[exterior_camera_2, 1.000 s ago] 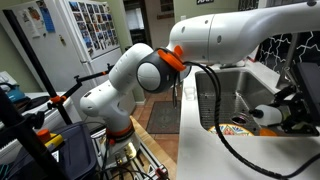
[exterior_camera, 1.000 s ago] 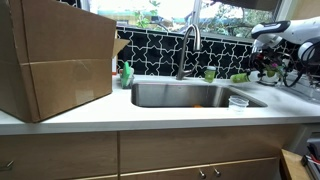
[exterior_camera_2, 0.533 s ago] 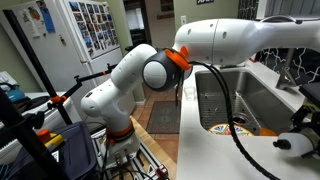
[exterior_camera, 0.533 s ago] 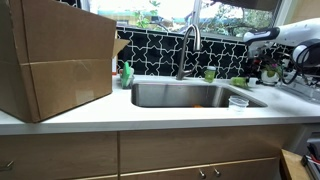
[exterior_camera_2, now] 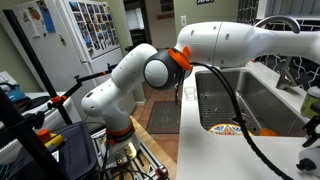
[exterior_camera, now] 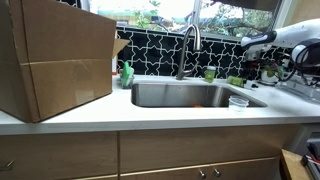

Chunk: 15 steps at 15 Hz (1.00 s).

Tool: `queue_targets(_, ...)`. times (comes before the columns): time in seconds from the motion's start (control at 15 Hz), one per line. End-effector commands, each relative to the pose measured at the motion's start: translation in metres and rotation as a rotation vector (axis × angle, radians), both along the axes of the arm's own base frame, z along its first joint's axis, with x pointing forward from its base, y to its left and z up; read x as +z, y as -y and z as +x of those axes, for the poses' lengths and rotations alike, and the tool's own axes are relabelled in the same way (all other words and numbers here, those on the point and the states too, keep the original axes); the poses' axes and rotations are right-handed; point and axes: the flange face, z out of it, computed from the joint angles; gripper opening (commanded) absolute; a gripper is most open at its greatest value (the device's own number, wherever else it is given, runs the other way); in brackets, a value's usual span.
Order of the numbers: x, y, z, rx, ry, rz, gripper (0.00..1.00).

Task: Put the bigger green bottle in an upright position

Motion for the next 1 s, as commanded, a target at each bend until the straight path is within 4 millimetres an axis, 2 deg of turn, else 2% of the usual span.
queue_targets(0.0,0.032,0.0,-0.015,0.076,0.036,-0.048,1.0)
queue_targets(0.2,0.069,-0.004,-0.023,0.109,0.131,-0.076,1.0)
queue_targets(0.27,0.052,0.003,-0.012,0.088,0.078,-0.078,1.0)
queue_targets(0.47,0.078,-0.003,-0.019,0.098,0.104,-0.091,1.0)
queue_targets(0.6,0.077,-0.003,-0.018,0.131,0.122,-0.094,1.0)
queue_targets(0.93,0.086,-0.005,0.003,0.391,0.018,-0.254,1.0)
